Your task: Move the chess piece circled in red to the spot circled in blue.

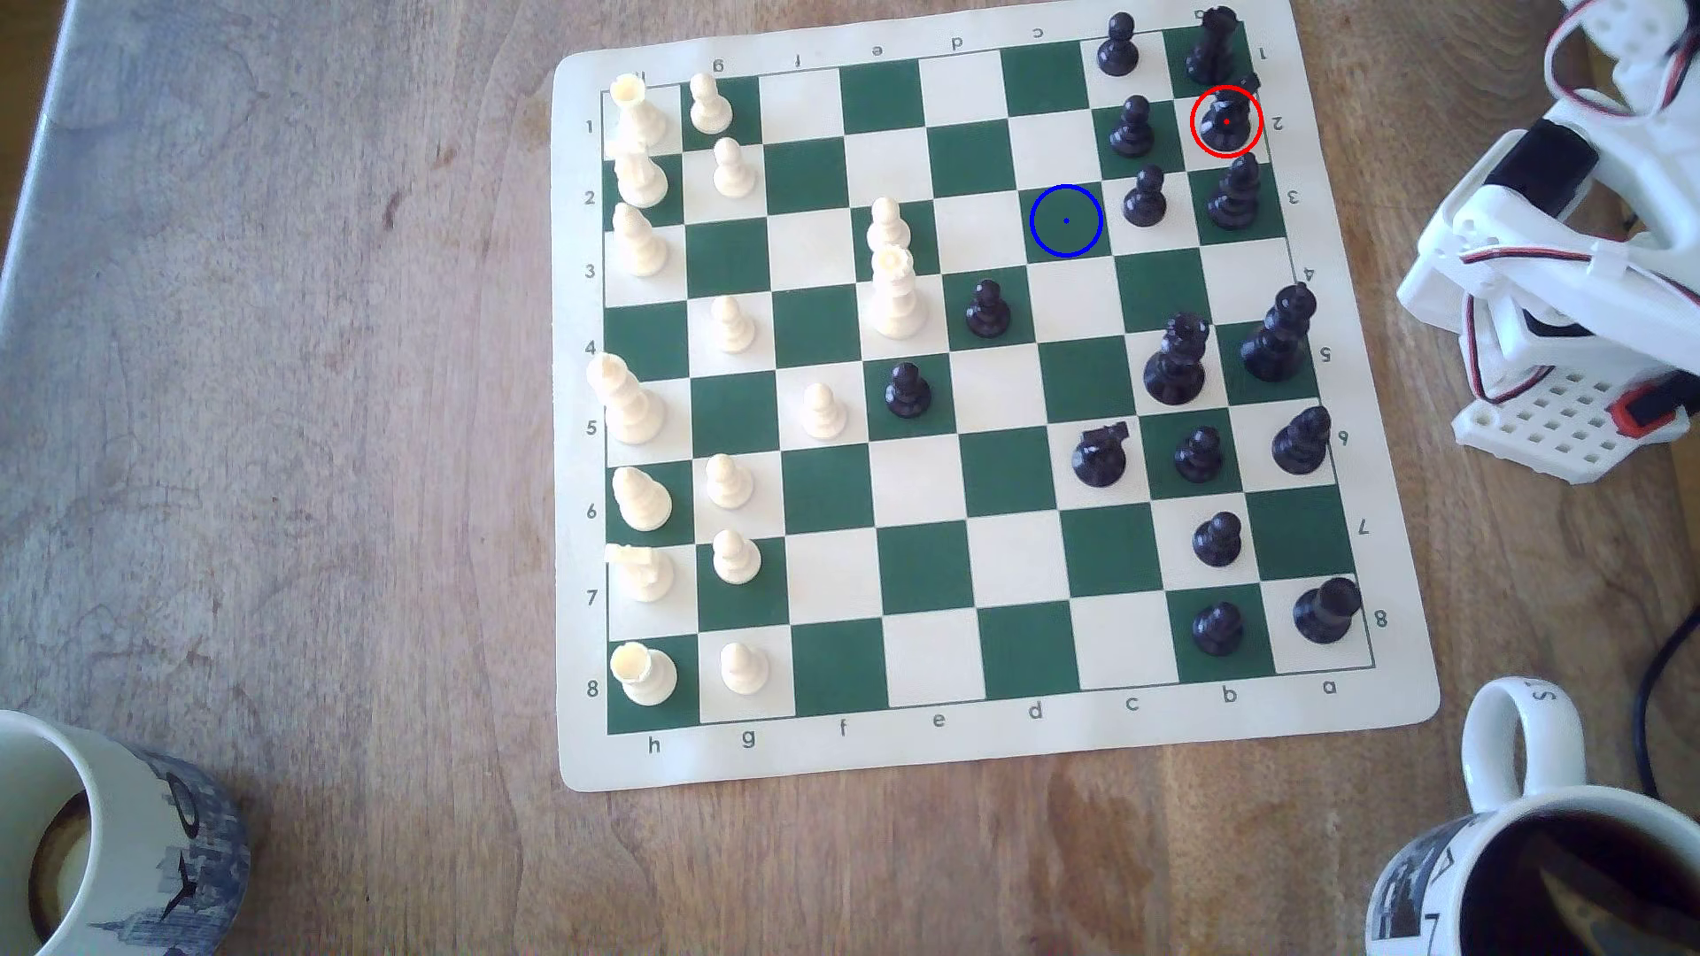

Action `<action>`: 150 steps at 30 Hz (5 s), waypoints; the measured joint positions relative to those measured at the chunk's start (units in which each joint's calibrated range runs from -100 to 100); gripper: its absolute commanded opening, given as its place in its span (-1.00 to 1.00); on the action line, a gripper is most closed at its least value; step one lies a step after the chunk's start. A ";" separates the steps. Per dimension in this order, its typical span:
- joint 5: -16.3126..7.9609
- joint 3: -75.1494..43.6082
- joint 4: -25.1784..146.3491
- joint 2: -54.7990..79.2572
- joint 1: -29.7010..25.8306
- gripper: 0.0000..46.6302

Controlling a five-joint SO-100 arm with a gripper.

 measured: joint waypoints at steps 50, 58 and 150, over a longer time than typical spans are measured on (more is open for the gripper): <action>32.28 -16.81 39.44 39.38 4.50 -0.35; 32.77 -13.47 38.49 39.38 4.42 -0.40; 31.40 -16.45 36.49 42.65 3.83 -0.99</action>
